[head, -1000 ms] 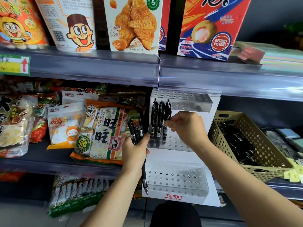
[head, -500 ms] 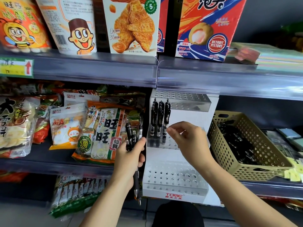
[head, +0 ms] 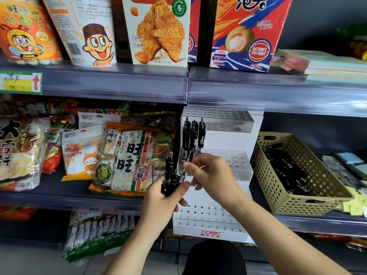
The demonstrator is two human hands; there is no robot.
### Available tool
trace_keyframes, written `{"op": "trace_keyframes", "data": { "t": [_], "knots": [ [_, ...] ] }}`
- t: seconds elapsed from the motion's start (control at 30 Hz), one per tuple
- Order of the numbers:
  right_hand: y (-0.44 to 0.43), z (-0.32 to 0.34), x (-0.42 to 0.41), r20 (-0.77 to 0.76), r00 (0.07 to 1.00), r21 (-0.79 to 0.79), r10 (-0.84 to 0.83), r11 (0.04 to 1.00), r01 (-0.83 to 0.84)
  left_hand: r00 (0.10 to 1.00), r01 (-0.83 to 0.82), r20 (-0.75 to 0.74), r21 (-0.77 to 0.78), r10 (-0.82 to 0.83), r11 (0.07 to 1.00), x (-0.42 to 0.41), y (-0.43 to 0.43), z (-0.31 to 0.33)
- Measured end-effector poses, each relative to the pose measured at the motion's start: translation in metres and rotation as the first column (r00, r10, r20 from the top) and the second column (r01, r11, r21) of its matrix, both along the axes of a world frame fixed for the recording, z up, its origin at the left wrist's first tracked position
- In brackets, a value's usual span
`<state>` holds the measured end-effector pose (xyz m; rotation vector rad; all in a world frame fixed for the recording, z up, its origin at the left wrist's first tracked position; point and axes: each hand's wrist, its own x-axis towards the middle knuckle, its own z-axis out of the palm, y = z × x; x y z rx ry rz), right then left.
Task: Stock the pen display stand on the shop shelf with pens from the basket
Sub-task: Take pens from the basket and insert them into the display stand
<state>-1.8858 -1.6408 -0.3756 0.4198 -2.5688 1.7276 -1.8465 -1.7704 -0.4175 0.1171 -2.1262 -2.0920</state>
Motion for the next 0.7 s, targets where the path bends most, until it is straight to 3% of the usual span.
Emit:
{"op": "trace_keyframes", "data": {
  "t": [0.1, 0.2, 0.27, 0.33, 0.5, 0.7],
  "knots": [
    [0.004, 0.001, 0.003, 0.049, 0.999, -0.054, 0.014, 0.998, -0.012, 0.998, 0.049, 0.031, 0.065, -0.051, 0.997, 0.001, 0.003, 0.003],
    [0.015, 0.009, 0.002, 0.066, 0.996, -0.303, -0.062, 0.950, 0.079, 0.996, 0.063, 0.053, 0.099, -0.068, 0.993, -0.002, 0.004, 0.004],
    [0.027, 0.016, -0.003, 0.056, 0.984, -0.445, -0.167, 0.878, 0.174, 0.999, 0.011, 0.051, 0.064, -0.014, 0.998, -0.005, 0.003, 0.004],
    [0.037, 0.021, -0.010, 0.028, 0.961, -0.483, -0.274, 0.838, 0.253, 0.997, -0.075, 0.036, 0.018, 0.074, 0.997, -0.009, -0.001, 0.002],
    [0.046, 0.029, -0.025, -0.081, 0.914, -0.467, -0.398, 0.825, 0.318, 0.981, -0.193, 0.016, -0.084, 0.195, 0.978, -0.019, -0.008, -0.004],
    [0.032, 0.025, -0.034, -0.240, 0.907, -0.220, -0.347, 0.929, 0.297, 0.977, -0.210, 0.004, -0.120, 0.212, 0.970, -0.023, -0.006, -0.009]
  ]
}}
